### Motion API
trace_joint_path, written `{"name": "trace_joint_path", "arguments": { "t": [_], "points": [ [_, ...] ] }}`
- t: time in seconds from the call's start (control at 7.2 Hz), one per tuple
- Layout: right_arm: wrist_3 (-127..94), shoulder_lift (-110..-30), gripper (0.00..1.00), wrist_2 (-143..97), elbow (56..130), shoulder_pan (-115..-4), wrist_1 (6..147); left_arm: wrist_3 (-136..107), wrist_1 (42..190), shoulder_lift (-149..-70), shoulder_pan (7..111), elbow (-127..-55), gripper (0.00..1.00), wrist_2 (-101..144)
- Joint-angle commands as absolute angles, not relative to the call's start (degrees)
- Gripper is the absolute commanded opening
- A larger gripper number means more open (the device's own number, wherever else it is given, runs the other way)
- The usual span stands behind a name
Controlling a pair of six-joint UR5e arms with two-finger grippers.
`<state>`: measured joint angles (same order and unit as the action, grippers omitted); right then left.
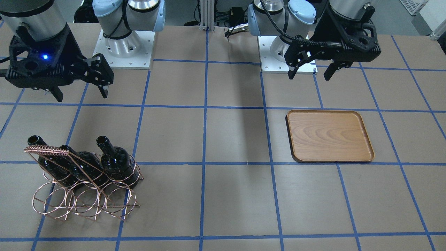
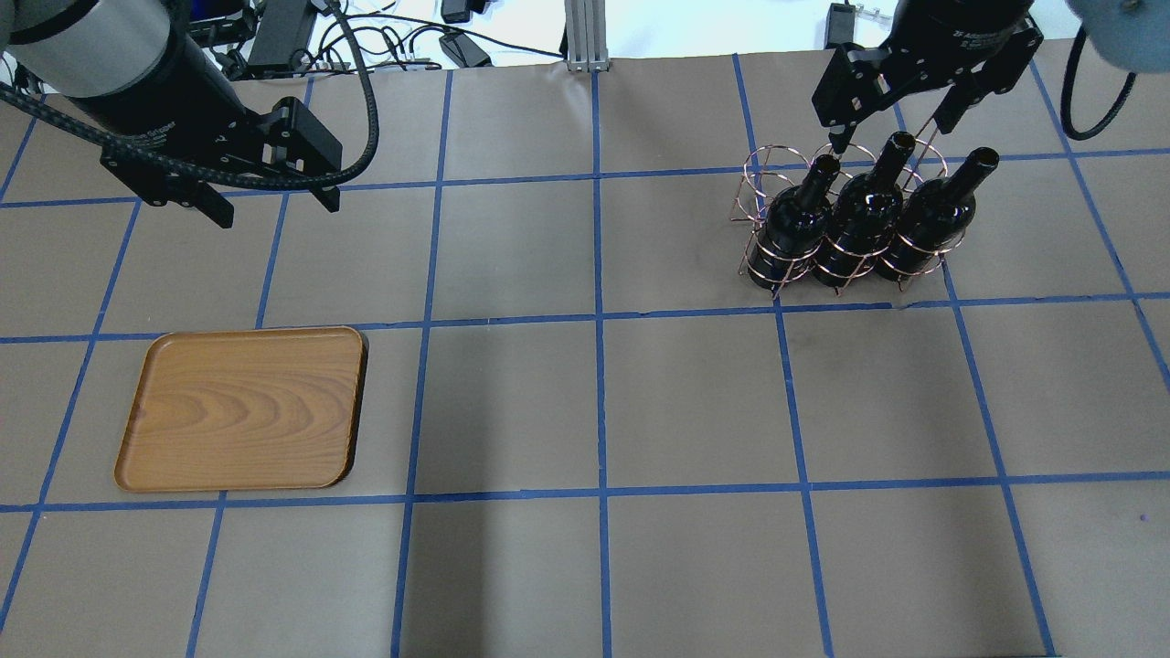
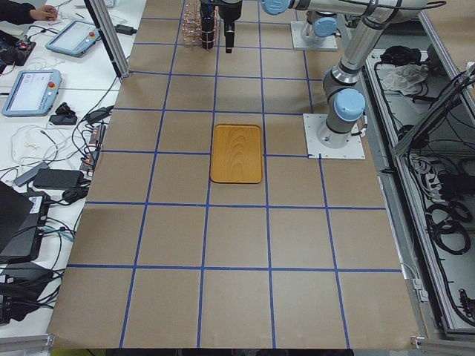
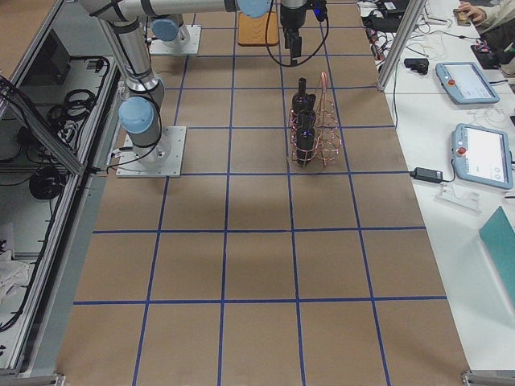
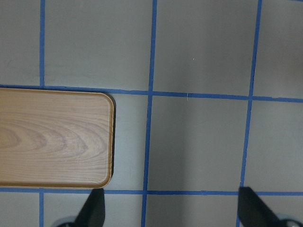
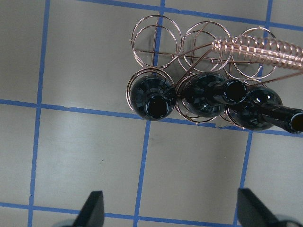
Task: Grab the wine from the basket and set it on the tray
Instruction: 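Lower the open right gripper over the wine rack toward the bottles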
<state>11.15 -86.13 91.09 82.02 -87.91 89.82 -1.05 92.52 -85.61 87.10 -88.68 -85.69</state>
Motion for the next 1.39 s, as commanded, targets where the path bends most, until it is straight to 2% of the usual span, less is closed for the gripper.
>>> {"name": "trace_joint_path", "arguments": {
  "t": [0.0,0.28,0.56,1.25],
  "points": [
    [14.9,-84.3,1.0,89.7,82.2,-84.2,93.9,-1.1,92.5,-85.6,87.1,-88.7,1.0,-85.7],
    [14.6,-81.6,0.99,89.5,83.3,-83.7,97.7,-1.1,92.5,-85.6,87.1,-88.7,1.0,-85.7],
    [14.7,-80.5,0.99,90.3,88.1,-83.4,104.8,-1.1,92.5,-85.6,87.1,-88.7,1.0,-85.7],
    [14.7,-77.4,0.95,89.7,88.2,-82.0,108.4,-1.1,92.5,-85.6,87.1,-88.7,1.0,-85.7]
  ]
}}
